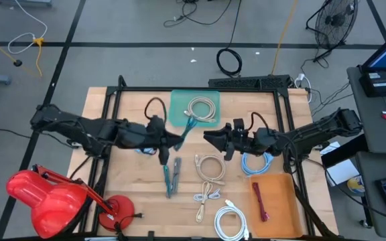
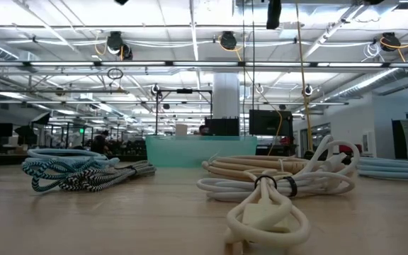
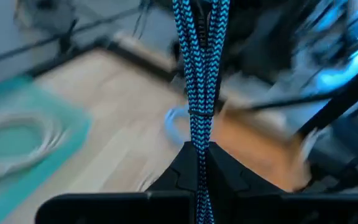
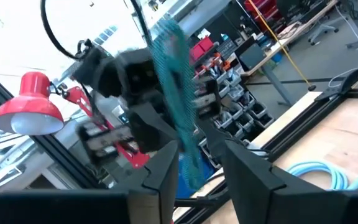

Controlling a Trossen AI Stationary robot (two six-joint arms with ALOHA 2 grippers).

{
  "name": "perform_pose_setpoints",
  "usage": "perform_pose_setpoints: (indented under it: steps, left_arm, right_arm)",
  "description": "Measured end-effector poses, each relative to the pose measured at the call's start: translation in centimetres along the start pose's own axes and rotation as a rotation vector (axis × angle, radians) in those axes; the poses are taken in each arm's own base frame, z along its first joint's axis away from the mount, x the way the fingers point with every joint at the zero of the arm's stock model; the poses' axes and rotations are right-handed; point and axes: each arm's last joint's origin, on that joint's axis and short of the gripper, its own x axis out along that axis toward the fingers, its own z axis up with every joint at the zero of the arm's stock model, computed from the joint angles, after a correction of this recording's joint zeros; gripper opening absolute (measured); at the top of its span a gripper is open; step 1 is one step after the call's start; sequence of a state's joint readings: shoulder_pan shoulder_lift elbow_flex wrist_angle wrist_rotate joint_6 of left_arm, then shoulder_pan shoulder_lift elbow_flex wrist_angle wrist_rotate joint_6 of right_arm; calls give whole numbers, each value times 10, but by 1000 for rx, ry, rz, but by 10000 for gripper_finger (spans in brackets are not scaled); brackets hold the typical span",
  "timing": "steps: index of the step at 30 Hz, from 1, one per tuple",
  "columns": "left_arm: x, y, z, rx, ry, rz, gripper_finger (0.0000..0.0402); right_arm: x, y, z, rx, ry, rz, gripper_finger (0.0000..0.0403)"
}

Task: Pick & Place USB Port
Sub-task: Put the bottom blue charger cable into the orange bin

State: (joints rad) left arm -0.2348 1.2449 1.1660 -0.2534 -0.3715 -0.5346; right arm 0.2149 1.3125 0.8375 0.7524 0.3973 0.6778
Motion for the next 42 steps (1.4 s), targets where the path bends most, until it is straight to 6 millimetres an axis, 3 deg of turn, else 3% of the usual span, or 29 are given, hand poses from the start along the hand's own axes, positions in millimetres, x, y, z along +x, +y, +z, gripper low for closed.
perform_pose_setpoints:
  steps: [14, 28, 39, 42]
  left_arm:
    - [51, 9, 5, -84, -25, -171, 10]
    - [56, 22, 11, -97, -4, -204, 10]
    - [57, 25, 14, -118, 7, -245, 10]
    - [57, 27, 15, -122, 10, -248, 28]
  right_arm:
    - [1, 0, 3, -31, -33, -9, 158]
    - [2, -4, 6, -55, -48, -26, 143]
    - [5, -11, 12, -51, -63, -38, 96]
    - [5, -11, 12, -45, -63, -39, 72]
